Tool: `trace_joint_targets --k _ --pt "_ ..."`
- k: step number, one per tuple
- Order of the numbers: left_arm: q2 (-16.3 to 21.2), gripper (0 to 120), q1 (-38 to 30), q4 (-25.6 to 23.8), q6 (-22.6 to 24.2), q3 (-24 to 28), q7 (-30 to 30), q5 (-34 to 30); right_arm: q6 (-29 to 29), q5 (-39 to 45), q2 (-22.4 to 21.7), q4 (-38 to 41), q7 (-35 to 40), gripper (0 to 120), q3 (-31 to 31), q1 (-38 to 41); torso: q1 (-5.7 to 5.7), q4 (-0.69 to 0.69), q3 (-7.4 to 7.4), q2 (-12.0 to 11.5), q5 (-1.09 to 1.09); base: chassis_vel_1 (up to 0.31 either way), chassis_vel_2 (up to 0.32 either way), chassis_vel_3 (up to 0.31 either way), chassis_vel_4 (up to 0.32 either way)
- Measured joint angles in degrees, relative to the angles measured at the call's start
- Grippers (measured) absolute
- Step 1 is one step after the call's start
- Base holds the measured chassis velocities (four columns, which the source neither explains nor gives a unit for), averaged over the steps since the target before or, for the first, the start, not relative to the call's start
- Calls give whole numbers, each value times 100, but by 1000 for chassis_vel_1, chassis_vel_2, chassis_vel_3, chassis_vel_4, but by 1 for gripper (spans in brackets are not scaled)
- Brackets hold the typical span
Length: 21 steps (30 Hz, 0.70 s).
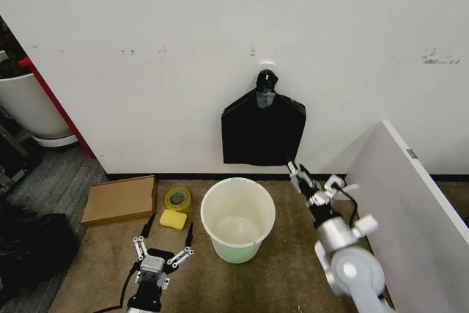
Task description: Place the garbage bag over the trash bin.
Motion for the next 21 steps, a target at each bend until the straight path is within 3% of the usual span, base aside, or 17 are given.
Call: trace_joint_targets --k 4,21 --pt "-118 100 150 -53 -80 -41 36 103 -194 374 212 -658 -66 100 -68 861 0 1 0 0 2 0 0 0 0" --pt "-389 100 201 -96 -120 -128 -90 123 -252 377 646 -2078 -213 100 -404 2263 0 1 0 0 0 0 0 0 0"
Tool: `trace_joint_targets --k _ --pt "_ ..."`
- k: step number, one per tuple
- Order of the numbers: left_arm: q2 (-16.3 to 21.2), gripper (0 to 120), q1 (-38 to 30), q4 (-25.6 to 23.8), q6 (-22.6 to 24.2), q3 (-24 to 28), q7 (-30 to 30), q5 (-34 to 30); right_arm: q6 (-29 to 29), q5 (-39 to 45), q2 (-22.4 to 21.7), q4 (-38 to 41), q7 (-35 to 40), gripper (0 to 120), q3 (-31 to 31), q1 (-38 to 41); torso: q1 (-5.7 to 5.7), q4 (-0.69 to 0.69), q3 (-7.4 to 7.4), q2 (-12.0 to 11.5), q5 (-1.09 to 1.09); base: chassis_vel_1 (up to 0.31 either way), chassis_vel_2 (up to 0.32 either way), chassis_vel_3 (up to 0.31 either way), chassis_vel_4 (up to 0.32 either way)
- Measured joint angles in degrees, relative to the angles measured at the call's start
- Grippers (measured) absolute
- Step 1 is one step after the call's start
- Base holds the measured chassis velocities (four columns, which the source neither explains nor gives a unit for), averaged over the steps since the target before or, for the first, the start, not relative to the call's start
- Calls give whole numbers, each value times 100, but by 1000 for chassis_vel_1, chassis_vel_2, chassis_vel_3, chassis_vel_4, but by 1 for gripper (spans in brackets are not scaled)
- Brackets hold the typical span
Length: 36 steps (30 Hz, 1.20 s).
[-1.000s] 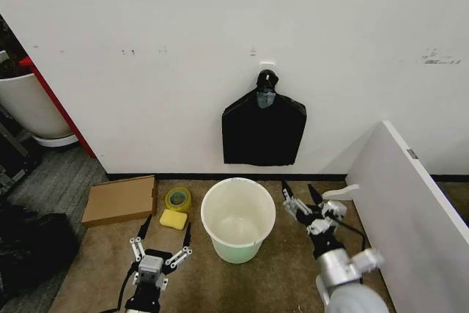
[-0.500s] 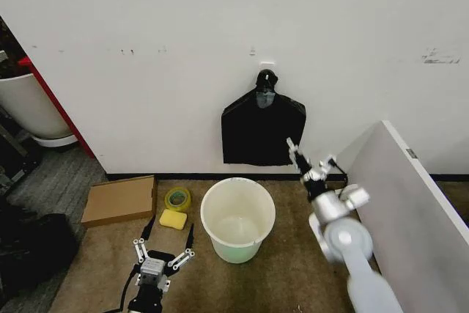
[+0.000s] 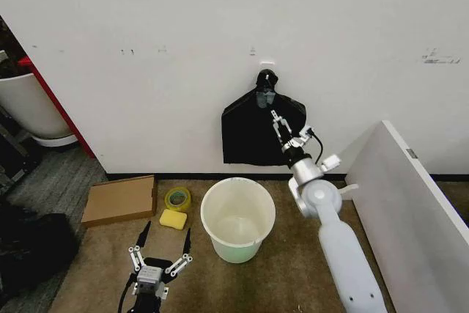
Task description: Place the garbage bag over the trash bin.
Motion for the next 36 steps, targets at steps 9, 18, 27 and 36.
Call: trace_joint_targets --k 9,18,27,36 --pt "39 100 -98 33 36 -4 -31 -231 49 5 122 -463 -82 87 14 472 -1 -1 0 0 0 0 0 0 0" --pt "30 100 -102 24 36 -9 -50 -261 67 -133 196 -687 -190 53 26 668 0 -1 0 0 1 0 0 0 0" --pt "29 100 -143 49 39 23 -55 -253 86 -266 215 -721 -263 20 27 661 0 0 -1 0 0 0 0 0 0" --pt "20 100 -148 55 40 21 -55 -243 101 -370 169 -729 -245 0 8 593 0 0 -1 1 1 0 0 0 0"
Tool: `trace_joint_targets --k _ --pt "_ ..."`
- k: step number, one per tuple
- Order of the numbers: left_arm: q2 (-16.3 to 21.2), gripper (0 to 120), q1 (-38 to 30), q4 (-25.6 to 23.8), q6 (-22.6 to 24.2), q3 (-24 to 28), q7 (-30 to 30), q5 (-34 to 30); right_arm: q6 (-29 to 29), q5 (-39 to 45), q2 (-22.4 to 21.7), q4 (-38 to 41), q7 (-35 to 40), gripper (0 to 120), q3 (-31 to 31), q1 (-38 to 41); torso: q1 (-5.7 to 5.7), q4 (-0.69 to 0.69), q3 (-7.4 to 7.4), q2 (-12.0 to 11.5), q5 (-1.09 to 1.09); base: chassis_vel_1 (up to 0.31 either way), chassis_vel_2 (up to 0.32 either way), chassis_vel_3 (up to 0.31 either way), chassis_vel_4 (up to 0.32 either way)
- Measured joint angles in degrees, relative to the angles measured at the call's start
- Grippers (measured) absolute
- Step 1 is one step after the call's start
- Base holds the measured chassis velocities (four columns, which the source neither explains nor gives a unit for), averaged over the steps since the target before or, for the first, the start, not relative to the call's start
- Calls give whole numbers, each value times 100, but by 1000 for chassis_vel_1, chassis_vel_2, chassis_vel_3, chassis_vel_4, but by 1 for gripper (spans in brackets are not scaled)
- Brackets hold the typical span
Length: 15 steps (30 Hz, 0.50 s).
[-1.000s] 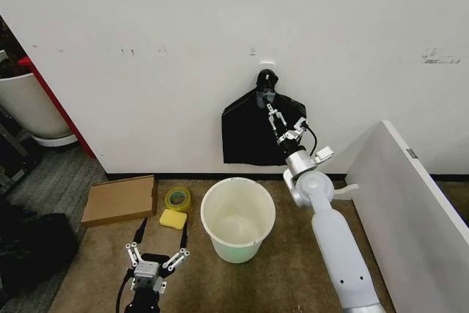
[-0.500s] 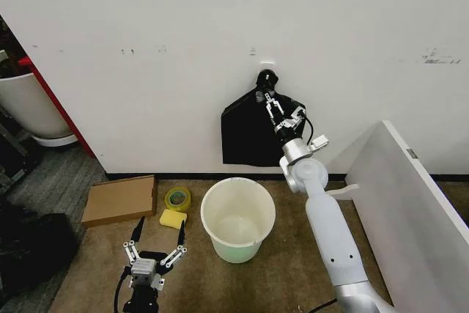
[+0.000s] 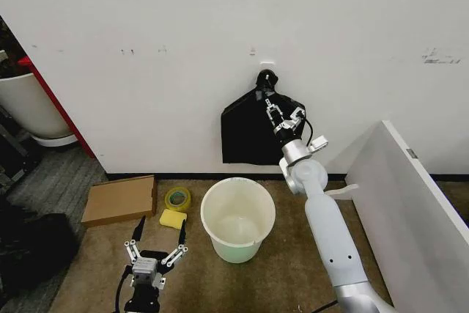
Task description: Place the garbage bag over the trash bin.
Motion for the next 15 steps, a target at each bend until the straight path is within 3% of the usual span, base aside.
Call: trace_joint_targets --k 8,15 --pt "-1 100 -25 6 0 31 0 8 45 -393 -330 451 53 0 -261 -523 0 0 0 0 1 0 0 0 0" --pt "-2 100 -128 68 9 103 -23 8 519 -1869 -651 893 87 0 -447 -1299 0 1 0 0 2 0 0 0 0"
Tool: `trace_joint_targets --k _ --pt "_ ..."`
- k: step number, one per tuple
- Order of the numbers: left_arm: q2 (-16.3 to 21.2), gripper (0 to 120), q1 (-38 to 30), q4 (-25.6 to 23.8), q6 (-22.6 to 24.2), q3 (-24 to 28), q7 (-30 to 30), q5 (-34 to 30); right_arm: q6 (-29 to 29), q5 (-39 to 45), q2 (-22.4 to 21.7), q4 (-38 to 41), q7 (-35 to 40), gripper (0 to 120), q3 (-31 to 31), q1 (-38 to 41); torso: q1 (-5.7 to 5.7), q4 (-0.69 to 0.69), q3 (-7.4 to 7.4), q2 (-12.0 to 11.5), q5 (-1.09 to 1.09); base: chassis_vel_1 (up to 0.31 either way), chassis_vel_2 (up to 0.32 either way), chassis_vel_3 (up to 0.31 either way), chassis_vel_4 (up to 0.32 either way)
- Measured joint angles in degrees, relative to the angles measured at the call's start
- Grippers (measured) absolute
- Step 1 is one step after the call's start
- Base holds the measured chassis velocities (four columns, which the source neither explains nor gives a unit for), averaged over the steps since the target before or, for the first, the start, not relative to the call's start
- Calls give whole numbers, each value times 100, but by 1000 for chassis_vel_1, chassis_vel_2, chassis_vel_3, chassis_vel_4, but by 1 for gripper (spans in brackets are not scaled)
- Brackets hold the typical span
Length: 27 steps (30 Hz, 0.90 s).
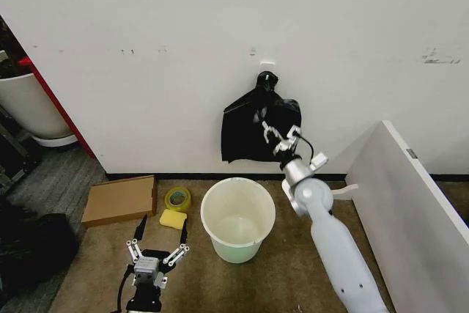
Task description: Place the garbage bag over the trash bin.
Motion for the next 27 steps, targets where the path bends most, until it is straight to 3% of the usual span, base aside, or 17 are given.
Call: trace_joint_targets --k 4,15,27 --pt "-7 100 -85 62 28 74 -6 5 303 -801 -270 378 -13 0 3 -529 0 -1 0 0 -1 0 0 0 0" --pt "19 100 -134 88 35 93 -5 6 777 -1903 -721 1304 -335 0 -4 -1896 0 -1 0 0 -1 0 0 0 0" --pt "62 100 -139 91 31 91 -6 -4 1226 -2731 -864 1460 -597 0 -132 -2485 0 -1 0 0 -1 0 0 0 0"
